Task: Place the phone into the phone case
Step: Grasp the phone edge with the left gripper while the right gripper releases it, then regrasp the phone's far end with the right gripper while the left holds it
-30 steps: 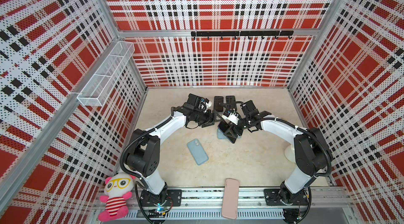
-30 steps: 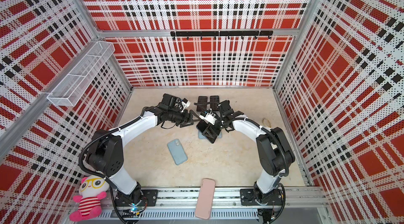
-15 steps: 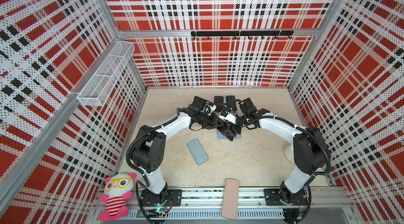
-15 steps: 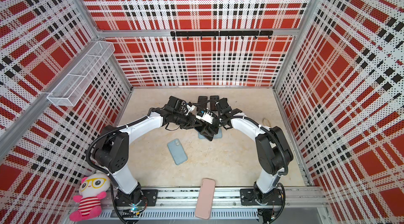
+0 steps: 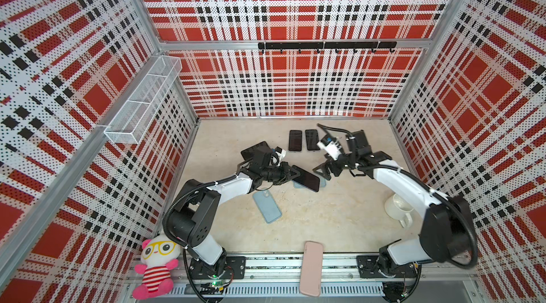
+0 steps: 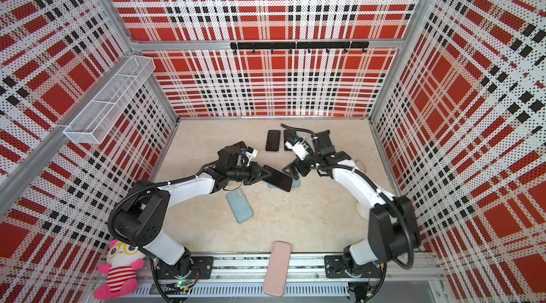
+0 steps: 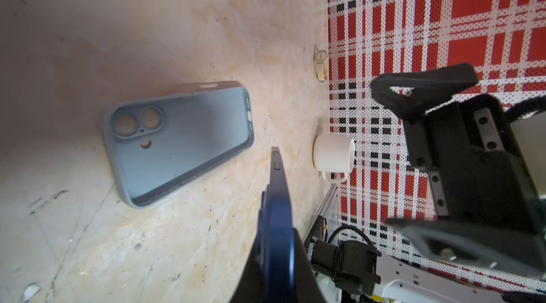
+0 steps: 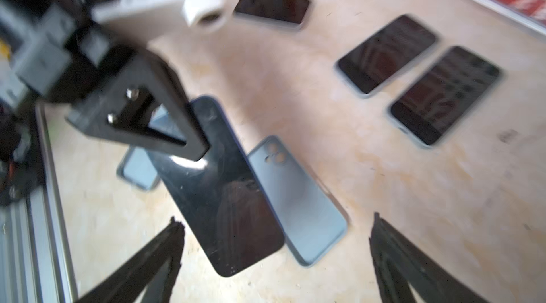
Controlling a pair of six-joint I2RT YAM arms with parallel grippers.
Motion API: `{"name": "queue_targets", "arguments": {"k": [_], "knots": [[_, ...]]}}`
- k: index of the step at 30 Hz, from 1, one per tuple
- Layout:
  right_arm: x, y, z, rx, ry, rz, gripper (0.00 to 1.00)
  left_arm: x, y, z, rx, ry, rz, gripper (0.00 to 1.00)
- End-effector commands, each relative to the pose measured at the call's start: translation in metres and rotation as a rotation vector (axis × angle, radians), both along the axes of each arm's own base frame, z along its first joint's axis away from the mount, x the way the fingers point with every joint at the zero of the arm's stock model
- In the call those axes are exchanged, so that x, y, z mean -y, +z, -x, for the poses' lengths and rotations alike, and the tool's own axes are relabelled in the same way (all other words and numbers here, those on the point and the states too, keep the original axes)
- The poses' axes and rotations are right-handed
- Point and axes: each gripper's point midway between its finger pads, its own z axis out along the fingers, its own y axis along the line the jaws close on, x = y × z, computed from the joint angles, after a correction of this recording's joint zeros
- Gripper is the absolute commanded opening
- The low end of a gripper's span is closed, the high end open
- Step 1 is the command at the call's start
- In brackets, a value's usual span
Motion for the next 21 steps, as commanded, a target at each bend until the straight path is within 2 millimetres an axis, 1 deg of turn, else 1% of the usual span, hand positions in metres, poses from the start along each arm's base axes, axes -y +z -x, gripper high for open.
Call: {"name": "queue_targets", "arguments": {"k": [1, 3, 5, 7, 9, 10, 14, 16, 18, 21], "knots": [[0.029, 0.019, -0.011, -0.072, -0.279, -0.199, 1.00, 0.004, 0.071, -0.029, 0.250, 0.076, 0.127, 0.00], [0.039, 0.015, -0.007, -0.126, -0.358, -0.246, 1.00, 0.001, 0.074, -0.031, 0.268, 0.090, 0.124, 0.00], [0.039, 0.011, 0.000, -0.174, -0.364, -0.317, 1.00, -0.001, 0.076, -0.033, 0.295, 0.107, 0.113, 0.00], [0.036, 0.011, 0.003, -0.207, -0.355, -0.434, 1.00, -0.005, 0.080, -0.034, 0.329, 0.126, 0.118, 0.00], [0.033, 0.012, 0.007, -0.262, -0.340, -0.540, 0.99, -0.008, 0.085, -0.033, 0.355, 0.142, 0.168, 0.00], [0.032, 0.012, 0.010, -0.289, -0.324, -0.572, 0.96, -0.009, 0.089, -0.031, 0.365, 0.146, 0.208, 0.00], [0.023, 0.010, 0.021, -0.386, -0.265, -0.598, 0.91, -0.012, 0.098, -0.028, 0.388, 0.130, 0.292, 0.00], [0.020, 0.012, 0.024, -0.412, -0.249, -0.626, 0.89, -0.013, 0.093, -0.027, 0.398, 0.121, 0.271, 0.00], [0.018, 0.013, 0.025, -0.429, -0.238, -0.642, 0.85, -0.019, 0.089, -0.027, 0.390, 0.123, 0.265, 0.00], [0.013, 0.018, 0.027, -0.451, -0.200, -0.659, 0.78, -0.024, 0.089, -0.024, 0.384, 0.111, 0.288, 0.00]]}}
